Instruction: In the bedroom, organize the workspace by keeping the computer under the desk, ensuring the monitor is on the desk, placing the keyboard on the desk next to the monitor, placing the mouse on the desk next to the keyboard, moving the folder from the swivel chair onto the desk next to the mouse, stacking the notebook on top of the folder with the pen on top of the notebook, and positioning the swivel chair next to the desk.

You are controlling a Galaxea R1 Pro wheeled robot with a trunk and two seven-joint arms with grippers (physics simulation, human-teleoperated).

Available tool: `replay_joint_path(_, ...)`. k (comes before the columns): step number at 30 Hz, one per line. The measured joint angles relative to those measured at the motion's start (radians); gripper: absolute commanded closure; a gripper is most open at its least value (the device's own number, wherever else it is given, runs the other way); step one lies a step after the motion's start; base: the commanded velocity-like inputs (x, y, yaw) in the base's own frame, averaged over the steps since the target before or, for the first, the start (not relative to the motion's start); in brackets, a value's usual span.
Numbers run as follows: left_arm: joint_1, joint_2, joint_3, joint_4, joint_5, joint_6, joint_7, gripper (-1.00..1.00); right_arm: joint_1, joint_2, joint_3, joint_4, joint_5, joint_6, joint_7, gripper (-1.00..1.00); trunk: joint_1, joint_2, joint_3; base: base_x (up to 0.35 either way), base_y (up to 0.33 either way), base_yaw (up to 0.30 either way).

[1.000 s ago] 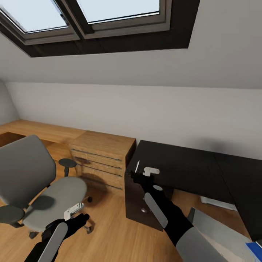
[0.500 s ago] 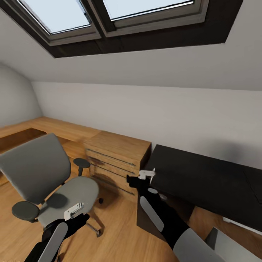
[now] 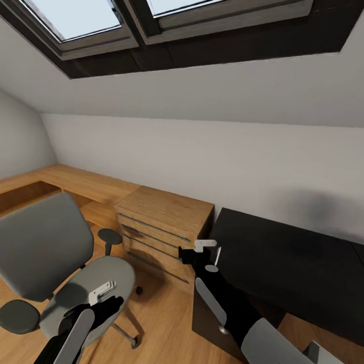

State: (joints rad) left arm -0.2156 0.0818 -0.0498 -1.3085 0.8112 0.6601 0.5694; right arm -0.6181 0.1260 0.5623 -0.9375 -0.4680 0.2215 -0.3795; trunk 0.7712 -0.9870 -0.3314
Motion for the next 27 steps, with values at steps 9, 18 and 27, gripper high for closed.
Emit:
replay_joint_path(9, -0.001, 0.000, -0.002, -0.082, 0.001, -0.046, -0.007, -1.00, -0.070, 0.034, -0.007, 0.335, 0.054, -0.006, -0.104, -1.00, 0.001, 0.000, 0.000, 0.053, 0.000, 0.000)
replay_joint_path(18, 0.002, 0.000, -0.030, -0.134, 0.002, -0.044, -0.007, -1.00, -0.137, 0.030, -0.013, 0.453, 0.051, -0.007, -0.143, -1.00, 0.000, 0.000, 0.000, 0.191, 0.000, 0.000)
replay_joint_path(27, 0.002, 0.000, -0.032, -0.134, 0.002, -0.043, -0.008, -1.00, -0.188, 0.026, -0.016, 0.555, 0.044, -0.050, -0.142, -1.00, 0.000, 0.000, 0.000, 0.287, 0.000, 0.000)
